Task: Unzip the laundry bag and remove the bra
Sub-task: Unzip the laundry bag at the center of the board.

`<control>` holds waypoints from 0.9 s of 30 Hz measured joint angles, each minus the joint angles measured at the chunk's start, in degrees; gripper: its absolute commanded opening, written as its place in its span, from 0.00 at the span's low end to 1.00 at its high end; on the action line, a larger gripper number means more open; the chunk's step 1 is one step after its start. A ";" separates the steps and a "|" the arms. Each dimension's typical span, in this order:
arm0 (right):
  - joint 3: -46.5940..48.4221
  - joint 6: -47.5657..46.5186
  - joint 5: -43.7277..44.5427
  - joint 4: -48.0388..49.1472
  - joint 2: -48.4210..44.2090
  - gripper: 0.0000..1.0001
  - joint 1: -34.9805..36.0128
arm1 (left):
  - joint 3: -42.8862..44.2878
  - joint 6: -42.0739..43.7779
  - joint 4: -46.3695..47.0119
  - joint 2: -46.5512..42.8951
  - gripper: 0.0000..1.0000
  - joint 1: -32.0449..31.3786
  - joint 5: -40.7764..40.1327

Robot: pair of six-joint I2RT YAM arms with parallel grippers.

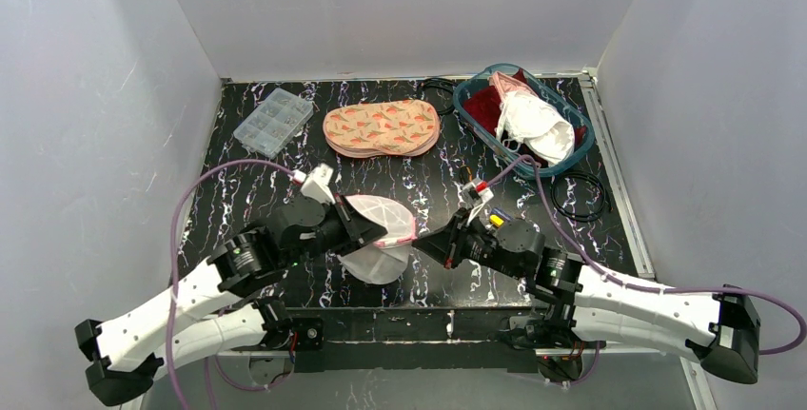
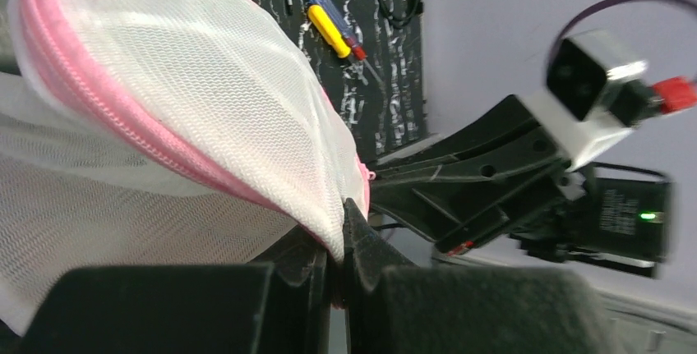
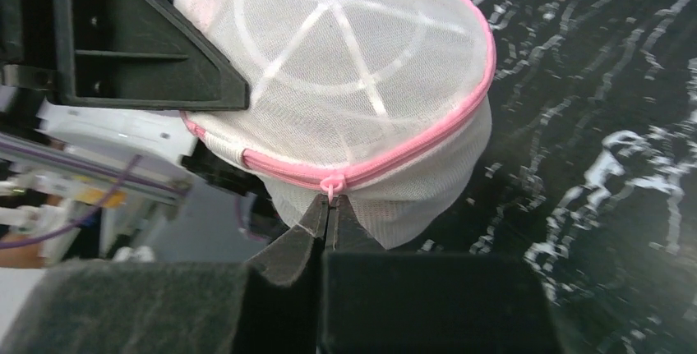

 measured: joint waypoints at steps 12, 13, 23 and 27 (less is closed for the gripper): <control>2.78 -11.19 7.23 -25.64 -5.68 0.01 -0.02 | -6.34 16.57 25.27 21.57 0.38 8.55 15.06; 2.49 -11.28 7.41 -25.73 -5.86 0.01 -0.02 | -5.81 17.18 26.38 23.61 0.45 9.75 16.57; -4.46 -7.06 7.93 -17.42 -1.40 0.01 0.07 | -7.15 17.86 31.26 30.95 0.78 14.21 23.67; -6.32 -4.57 7.72 -11.89 1.29 0.01 0.52 | -13.46 14.62 24.83 18.71 0.78 14.16 20.57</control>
